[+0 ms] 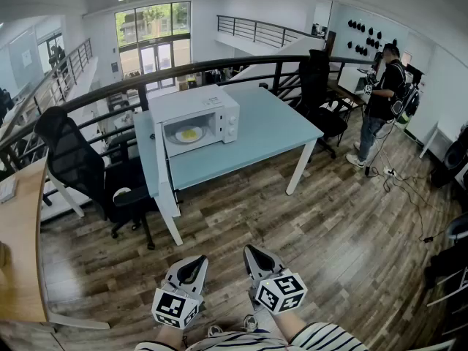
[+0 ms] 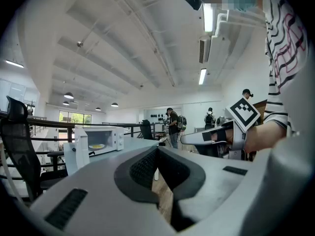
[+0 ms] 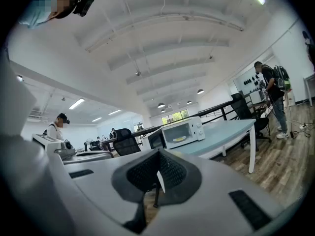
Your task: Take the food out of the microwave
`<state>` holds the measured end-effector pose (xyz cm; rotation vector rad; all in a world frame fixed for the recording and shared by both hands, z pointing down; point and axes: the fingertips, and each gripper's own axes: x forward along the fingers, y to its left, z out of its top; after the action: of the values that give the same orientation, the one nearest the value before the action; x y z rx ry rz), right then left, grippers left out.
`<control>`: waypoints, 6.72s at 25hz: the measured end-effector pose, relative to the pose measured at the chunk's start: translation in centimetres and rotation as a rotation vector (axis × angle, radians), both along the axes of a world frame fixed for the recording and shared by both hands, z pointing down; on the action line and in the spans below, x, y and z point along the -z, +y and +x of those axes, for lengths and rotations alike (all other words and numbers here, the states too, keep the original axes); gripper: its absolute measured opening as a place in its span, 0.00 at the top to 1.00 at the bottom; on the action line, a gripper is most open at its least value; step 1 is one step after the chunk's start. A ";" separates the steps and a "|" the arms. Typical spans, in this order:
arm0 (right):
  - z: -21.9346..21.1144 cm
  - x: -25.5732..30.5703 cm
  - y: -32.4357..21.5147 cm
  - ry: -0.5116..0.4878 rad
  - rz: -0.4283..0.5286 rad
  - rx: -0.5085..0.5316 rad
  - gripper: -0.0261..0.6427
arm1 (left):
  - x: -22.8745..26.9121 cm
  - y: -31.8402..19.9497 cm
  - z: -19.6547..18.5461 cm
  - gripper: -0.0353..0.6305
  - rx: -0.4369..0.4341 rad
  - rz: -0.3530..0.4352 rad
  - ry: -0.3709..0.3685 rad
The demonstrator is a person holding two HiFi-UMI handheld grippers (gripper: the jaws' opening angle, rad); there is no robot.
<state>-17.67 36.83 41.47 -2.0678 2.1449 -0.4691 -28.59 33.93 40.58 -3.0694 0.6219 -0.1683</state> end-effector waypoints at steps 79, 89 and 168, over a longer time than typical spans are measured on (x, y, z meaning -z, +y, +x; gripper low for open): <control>25.8 -5.3 -39.5 -0.014 -0.081 0.336 0.67 | -6.3 -36.7 24.3 0.73 0.423 -0.195 0.063; 27.9 -5.6 -43.6 -0.016 -0.075 0.484 0.67 | -6.3 -38.5 25.5 0.73 0.611 -0.183 0.083; 21.3 -18.3 -72.8 -0.075 -0.210 0.244 0.69 | -18.2 -70.3 20.7 0.73 0.717 -0.454 0.129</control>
<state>3.68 -35.95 59.78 -1.8543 2.4049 -0.8192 -7.92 -36.41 58.81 -3.0918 1.9069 -0.1203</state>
